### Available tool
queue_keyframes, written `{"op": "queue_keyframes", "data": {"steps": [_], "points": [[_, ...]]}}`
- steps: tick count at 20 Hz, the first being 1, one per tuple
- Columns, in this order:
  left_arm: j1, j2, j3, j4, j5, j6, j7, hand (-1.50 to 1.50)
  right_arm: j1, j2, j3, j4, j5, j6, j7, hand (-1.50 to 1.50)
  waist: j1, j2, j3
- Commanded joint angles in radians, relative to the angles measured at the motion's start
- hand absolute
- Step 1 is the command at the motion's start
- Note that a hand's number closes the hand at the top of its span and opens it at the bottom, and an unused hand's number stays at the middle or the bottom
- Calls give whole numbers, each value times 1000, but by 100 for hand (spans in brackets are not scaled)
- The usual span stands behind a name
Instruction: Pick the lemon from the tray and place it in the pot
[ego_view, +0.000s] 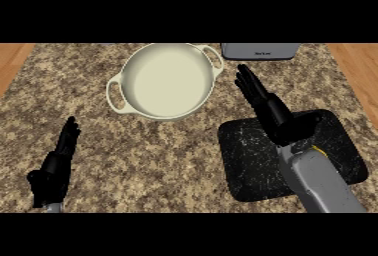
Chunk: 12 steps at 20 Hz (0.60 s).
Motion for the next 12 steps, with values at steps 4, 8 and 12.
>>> {"op": "queue_keyframes", "data": {"steps": [4,8,12], "points": [[-102,-20,-8,-110,72,-49,169,0,88,-149,-88,-35,-188,280,70,-150,12,16,23],[-94,-68,-29,-82,111,-58,172,0,31,-444,-29,-22,248,200,3,150,-38,-4,10],[-149,-77,-38,-120,139,-57,283,0,234,-417,-204,-45,209,95,-379,-150,-34,11,25]]}}
